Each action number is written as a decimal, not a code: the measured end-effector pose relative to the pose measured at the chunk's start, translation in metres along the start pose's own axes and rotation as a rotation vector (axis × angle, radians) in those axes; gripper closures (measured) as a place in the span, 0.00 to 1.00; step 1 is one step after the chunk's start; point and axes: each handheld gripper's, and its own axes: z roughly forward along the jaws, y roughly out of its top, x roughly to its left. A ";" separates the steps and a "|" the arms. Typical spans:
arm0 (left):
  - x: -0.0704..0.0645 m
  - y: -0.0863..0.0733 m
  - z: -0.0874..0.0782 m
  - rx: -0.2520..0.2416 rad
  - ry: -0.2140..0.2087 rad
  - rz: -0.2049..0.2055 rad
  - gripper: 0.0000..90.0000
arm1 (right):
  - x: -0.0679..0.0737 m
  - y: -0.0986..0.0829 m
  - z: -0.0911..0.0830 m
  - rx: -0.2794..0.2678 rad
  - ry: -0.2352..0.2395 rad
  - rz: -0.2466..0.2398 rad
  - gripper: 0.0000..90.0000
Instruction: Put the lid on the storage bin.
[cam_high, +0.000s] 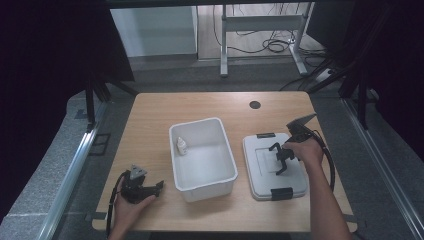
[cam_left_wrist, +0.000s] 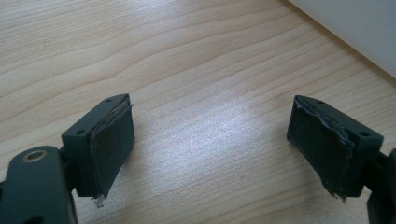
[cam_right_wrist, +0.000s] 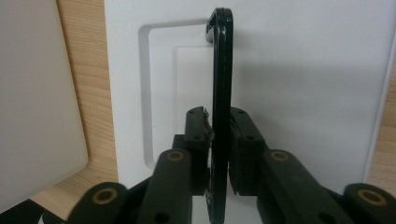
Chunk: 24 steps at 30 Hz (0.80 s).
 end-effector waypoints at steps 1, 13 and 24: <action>0.000 0.000 0.000 0.000 0.000 0.000 0.16 | 0.000 0.000 0.000 0.002 0.002 0.001 0.93; 0.000 0.000 0.000 0.000 0.000 0.000 0.16 | 0.002 -0.003 -0.003 -0.020 0.008 0.018 0.94; 0.000 0.000 0.000 0.000 0.000 0.000 0.16 | 0.005 -0.010 -0.026 -0.066 0.057 0.020 0.94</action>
